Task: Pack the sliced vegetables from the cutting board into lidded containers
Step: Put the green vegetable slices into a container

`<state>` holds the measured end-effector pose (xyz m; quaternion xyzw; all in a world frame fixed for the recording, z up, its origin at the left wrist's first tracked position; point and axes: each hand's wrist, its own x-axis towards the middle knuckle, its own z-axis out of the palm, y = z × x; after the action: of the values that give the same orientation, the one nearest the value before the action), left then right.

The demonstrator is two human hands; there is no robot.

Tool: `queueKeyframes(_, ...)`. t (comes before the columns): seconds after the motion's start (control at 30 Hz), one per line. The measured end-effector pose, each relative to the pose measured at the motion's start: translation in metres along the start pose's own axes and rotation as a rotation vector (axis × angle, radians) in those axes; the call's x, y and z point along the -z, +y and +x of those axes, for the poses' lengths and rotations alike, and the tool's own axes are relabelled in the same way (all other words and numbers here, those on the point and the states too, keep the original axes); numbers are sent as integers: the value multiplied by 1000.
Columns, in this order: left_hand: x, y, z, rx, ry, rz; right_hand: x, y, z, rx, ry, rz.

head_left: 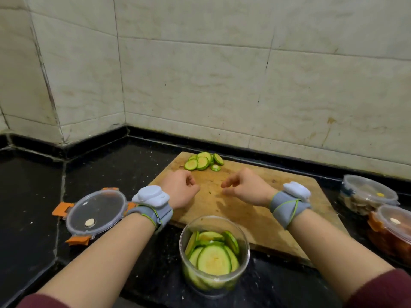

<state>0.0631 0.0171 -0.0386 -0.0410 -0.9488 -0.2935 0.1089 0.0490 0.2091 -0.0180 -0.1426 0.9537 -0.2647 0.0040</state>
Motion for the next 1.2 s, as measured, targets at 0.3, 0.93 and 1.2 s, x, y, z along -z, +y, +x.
queueKeyframes(0.3, -53, -30, 99, -19, 78, 162, -17, 42, 99, -141, 58, -45)
queueKeyframes(0.93, -80, -30, 145, -102, 278, 390, -19, 74, 190, 23, 64, -244)
queueKeyframes(1.2, -78, -30, 144, -94, 308, 334, -26, 63, 194, 68, 102, -517)
